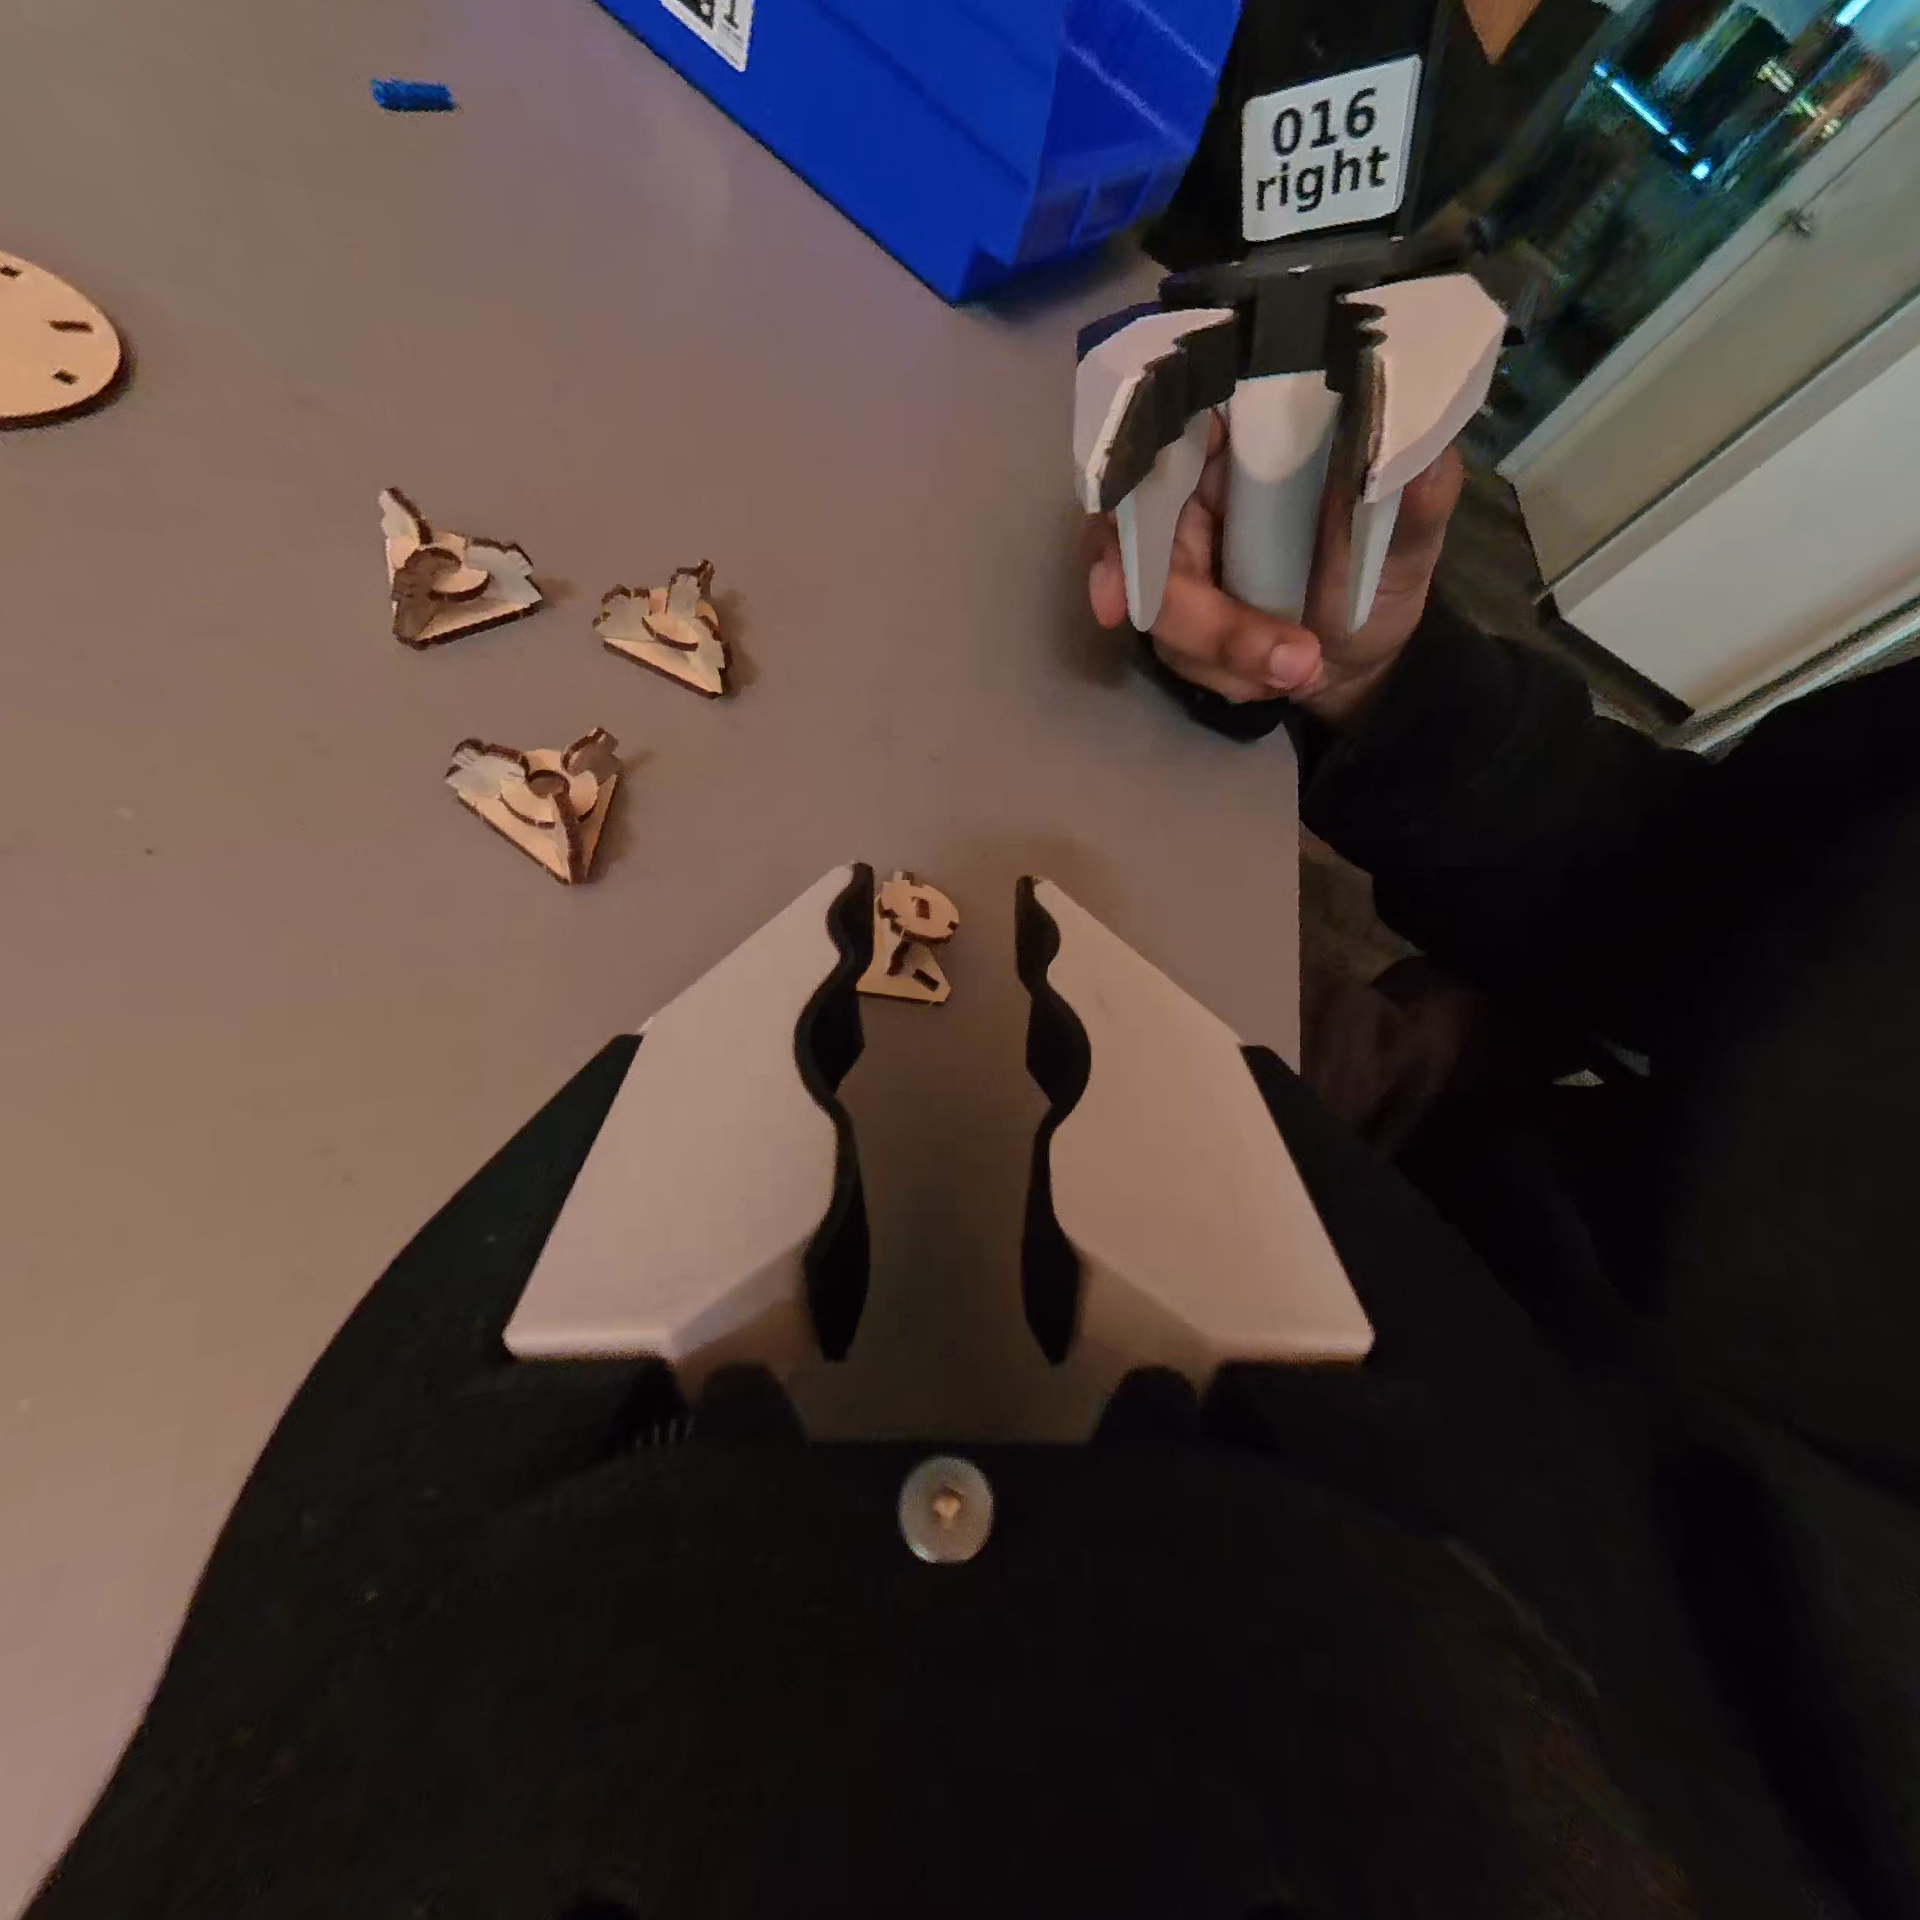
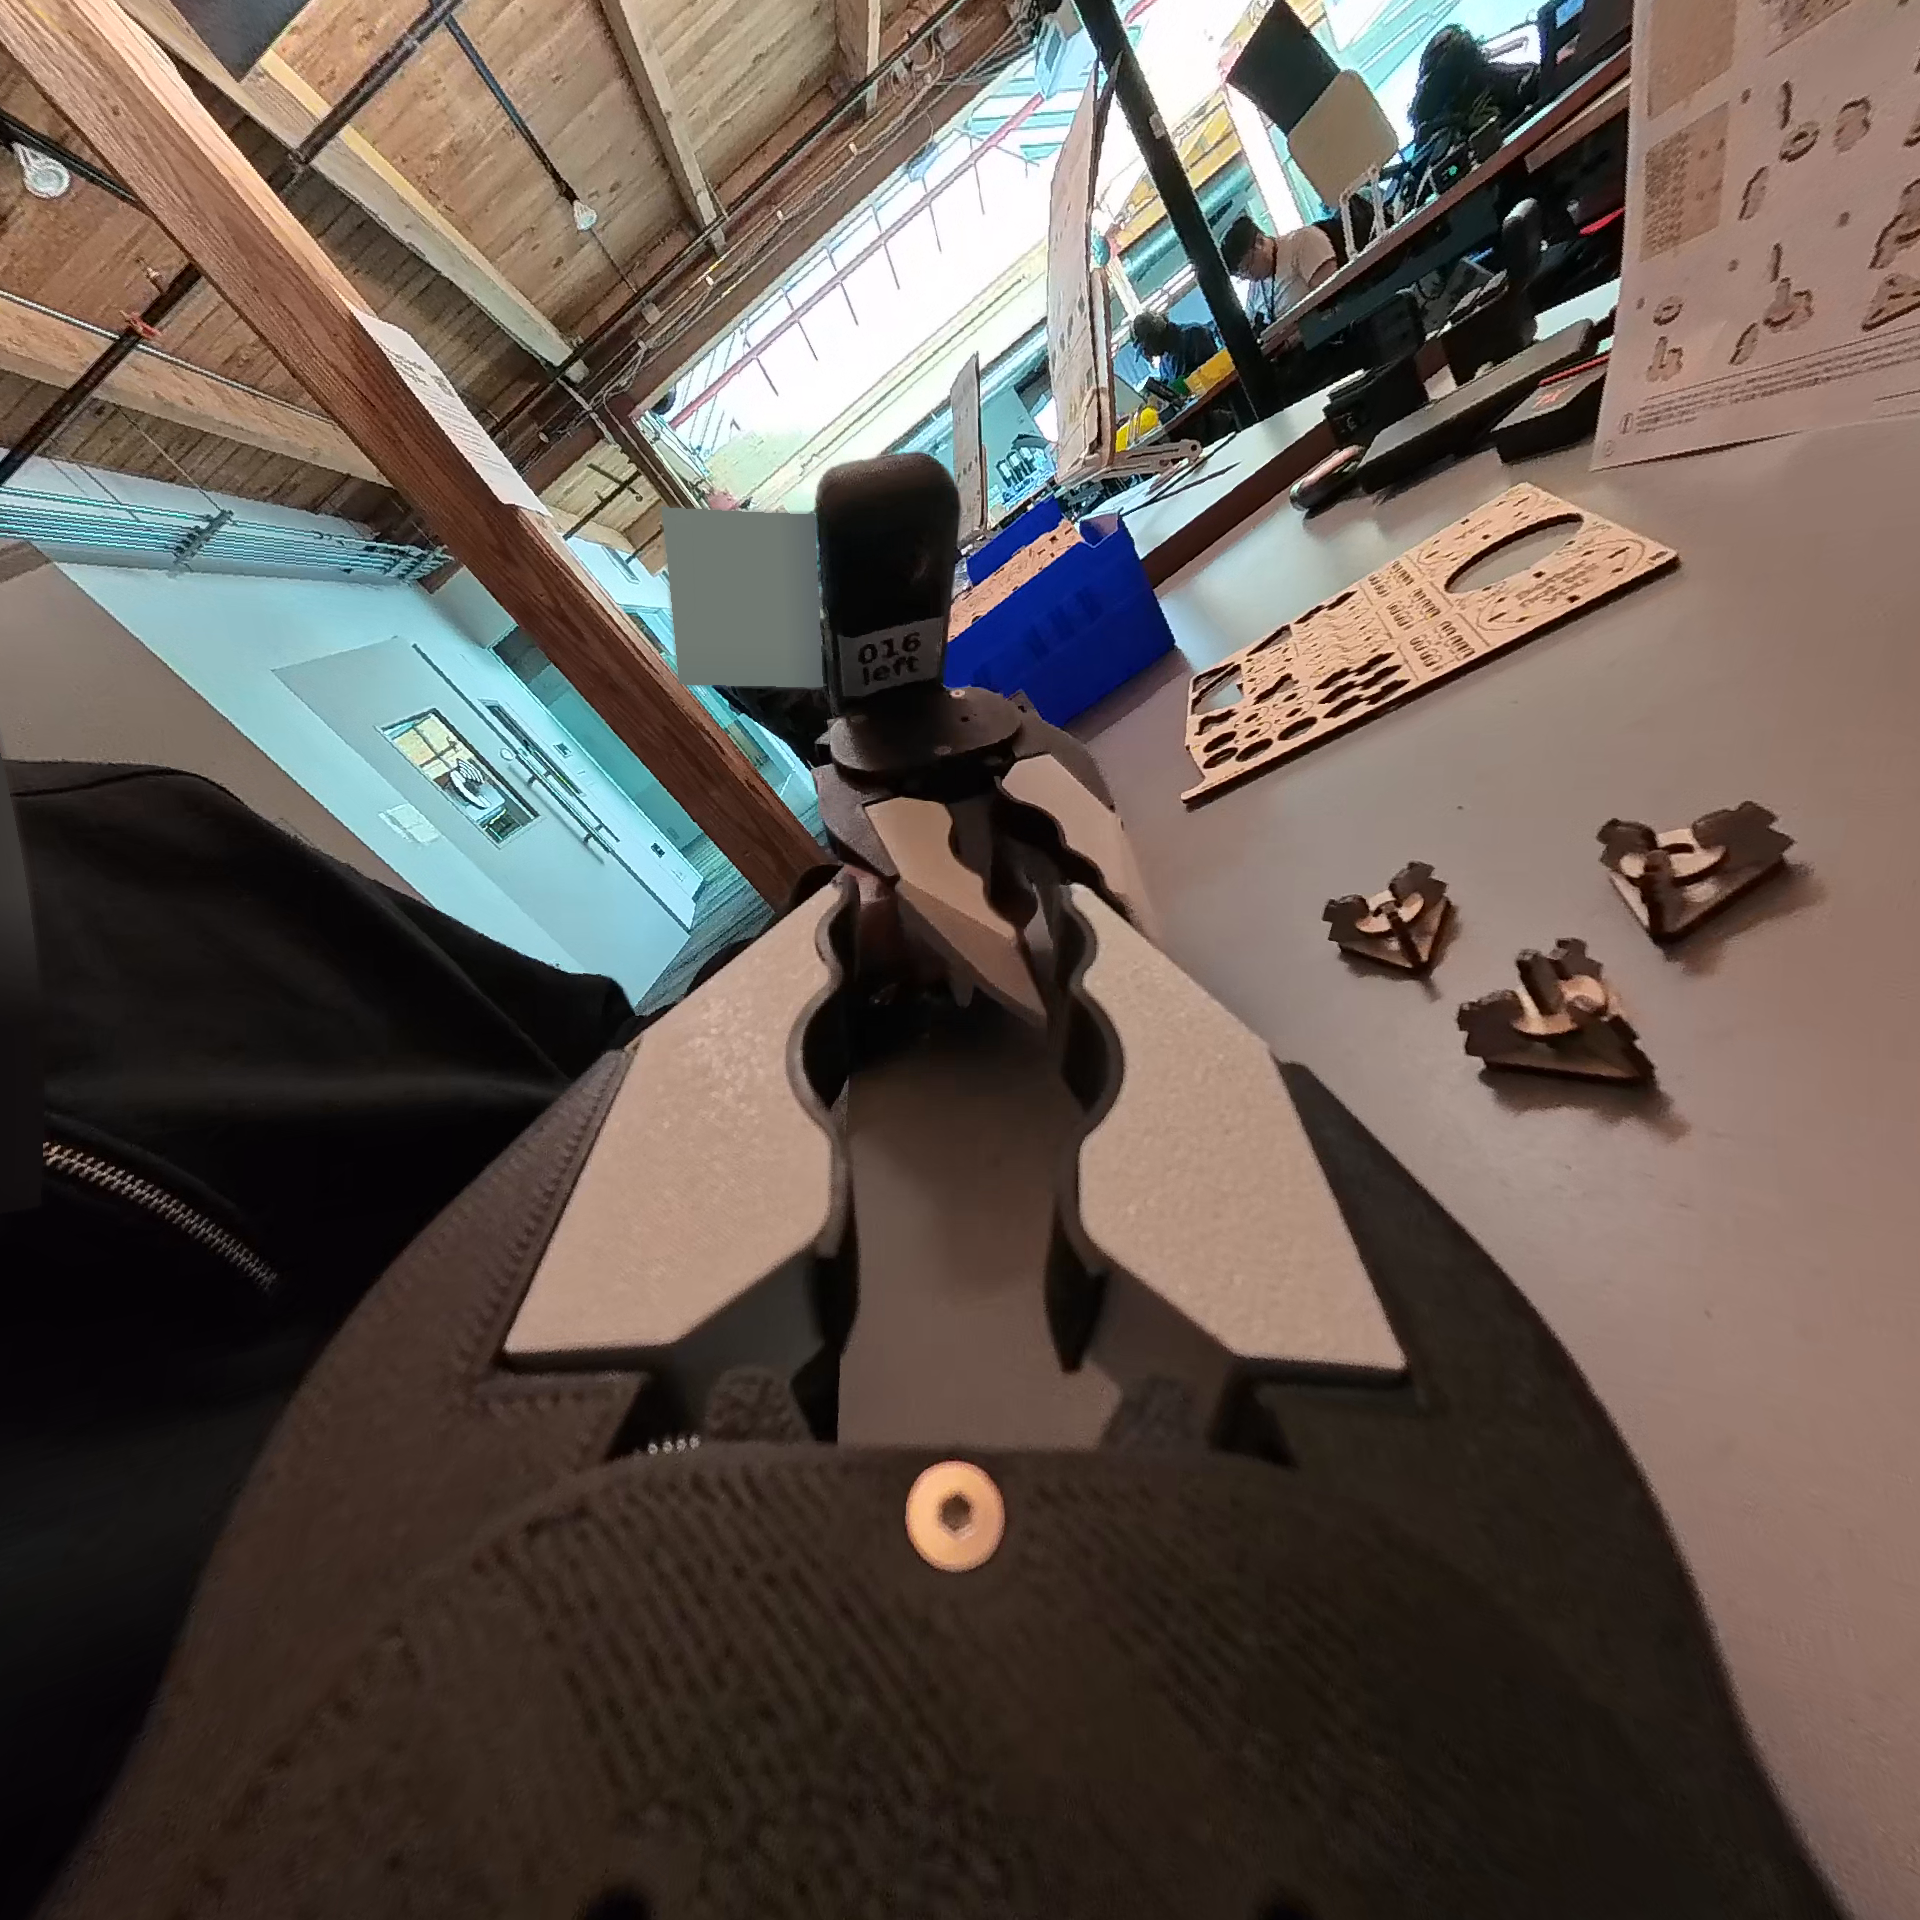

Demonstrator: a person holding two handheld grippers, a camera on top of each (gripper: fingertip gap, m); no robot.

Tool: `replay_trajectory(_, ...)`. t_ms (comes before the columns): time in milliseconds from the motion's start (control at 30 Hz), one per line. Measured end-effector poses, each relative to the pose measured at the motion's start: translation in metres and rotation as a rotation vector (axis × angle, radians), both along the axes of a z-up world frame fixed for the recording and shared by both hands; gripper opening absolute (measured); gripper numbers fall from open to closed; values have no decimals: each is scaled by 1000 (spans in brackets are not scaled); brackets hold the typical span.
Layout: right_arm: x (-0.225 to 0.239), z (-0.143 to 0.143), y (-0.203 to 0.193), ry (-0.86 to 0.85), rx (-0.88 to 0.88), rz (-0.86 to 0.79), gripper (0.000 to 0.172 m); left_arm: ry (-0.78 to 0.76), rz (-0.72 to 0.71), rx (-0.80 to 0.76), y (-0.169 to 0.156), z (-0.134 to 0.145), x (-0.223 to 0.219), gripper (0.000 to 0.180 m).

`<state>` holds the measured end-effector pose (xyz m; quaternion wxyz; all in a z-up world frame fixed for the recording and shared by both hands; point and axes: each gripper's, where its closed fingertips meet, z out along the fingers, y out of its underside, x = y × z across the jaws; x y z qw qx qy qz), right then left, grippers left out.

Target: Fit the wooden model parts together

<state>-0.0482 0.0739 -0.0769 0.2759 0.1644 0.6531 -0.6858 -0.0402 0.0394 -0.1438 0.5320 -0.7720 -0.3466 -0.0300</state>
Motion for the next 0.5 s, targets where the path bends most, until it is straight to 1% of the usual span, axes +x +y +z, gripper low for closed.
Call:
replay_trajectory(100,0,0,0,0,1,0,35,-14,21,-25,-1,-4,-1,15)
replay_trajectory(200,-1,-1,0,1,5,-4,36,-46,22,-52,1,-11,-1,8)
replay_trajectory(267,-2,-4,-2,5,30,-23,35,-47,18,-61,2,-12,0,7)
replay_trajectory(333,-7,-16,-9,44,133,-82,32,-36,5,-76,3,-13,2,8)
replay_trajectory(367,-9,-25,-14,87,213,-125,25,-29,1,-85,4,-13,3,8)
replay_trajectory(433,-10,-40,-23,219,357,-194,16,-14,1,-100,4,-14,3,7)
replay_trajectory(500,-3,-50,-30,336,443,-195,7,-4,6,-112,4,-14,3,7)
